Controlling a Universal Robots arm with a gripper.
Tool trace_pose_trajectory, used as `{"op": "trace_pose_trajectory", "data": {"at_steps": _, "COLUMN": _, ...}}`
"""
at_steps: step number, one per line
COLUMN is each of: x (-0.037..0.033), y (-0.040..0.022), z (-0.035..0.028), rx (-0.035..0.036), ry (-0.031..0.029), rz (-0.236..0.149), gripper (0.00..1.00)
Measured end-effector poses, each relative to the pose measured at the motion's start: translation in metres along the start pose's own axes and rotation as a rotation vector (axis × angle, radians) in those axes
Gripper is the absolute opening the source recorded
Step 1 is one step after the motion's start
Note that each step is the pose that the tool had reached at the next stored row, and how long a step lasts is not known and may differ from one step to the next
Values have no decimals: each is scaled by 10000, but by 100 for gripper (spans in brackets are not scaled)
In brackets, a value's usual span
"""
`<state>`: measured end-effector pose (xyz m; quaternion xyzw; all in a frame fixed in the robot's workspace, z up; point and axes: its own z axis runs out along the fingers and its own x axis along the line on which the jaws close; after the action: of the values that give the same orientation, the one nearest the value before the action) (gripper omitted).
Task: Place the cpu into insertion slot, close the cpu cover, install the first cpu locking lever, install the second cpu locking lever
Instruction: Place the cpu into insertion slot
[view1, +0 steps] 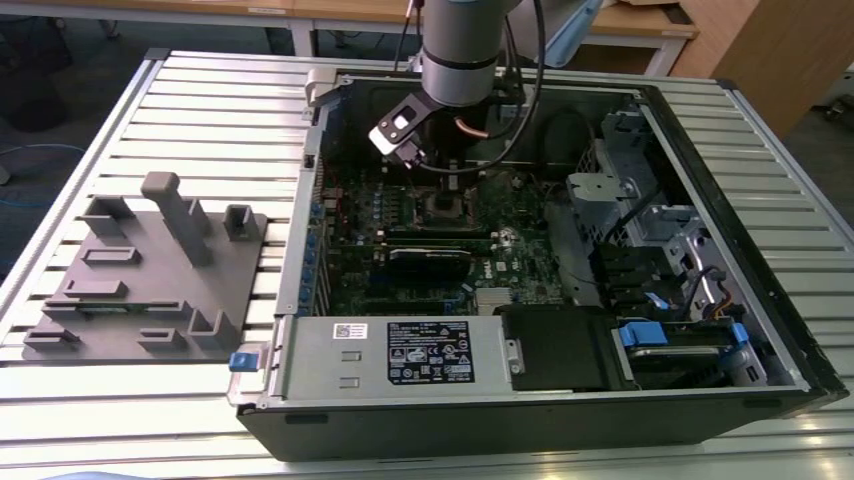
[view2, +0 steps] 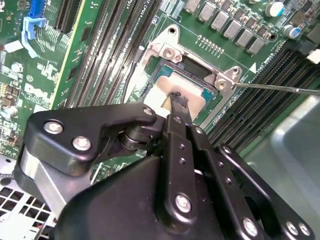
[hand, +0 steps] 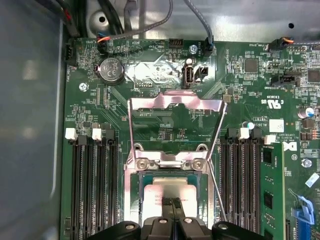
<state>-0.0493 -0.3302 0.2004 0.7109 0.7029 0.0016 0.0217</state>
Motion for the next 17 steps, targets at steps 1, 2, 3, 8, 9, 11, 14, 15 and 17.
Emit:
{"op": "trace_pose_trajectory", "data": {"at_steps": 1, "x": 0, "y": 0, "z": 6, "rx": 1, "ry": -2, "rz": 1, "gripper": 11}}
{"op": "trace_pose_trajectory", "data": {"at_steps": 2, "x": -1, "y": -1, "z": 8, "rx": 2, "ry": -3, "rz": 1, "gripper": 11}}
{"op": "trace_pose_trajectory", "data": {"at_steps": 3, "x": -1, "y": -1, "z": 8, "rx": 2, "ry": -3, "rz": 2, "gripper": 11}}
{"op": "trace_pose_trajectory", "data": {"at_steps": 8, "x": -1, "y": -2, "z": 21, "rx": 7, "ry": -10, "rz": 1, "gripper": 11}}
{"op": "trace_pose_trajectory", "data": {"at_steps": 9, "x": -2, "y": -2, "z": 25, "rx": 9, "ry": -11, "rz": 1, "gripper": 11}}
{"op": "trace_pose_trajectory", "data": {"at_steps": 11, "x": -1, "y": -2, "z": 28, "rx": 6, "ry": -8, "rz": 2, "gripper": 11}}
{"op": "trace_pose_trajectory", "data": {"at_steps": 14, "x": 1, "y": -1, "z": 31, "rx": 1, "ry": 0, "rz": 2, "gripper": 11}}
{"op": "trace_pose_trajectory", "data": {"at_steps": 15, "x": 1, "y": -1, "z": 31, "rx": 1, "ry": 0, "rz": 2, "gripper": 11}}
{"op": "trace_pose_trajectory", "data": {"at_steps": 17, "x": 1, "y": -1, "z": 31, "rx": 1, "ry": 0, "rz": 2, "gripper": 11}}
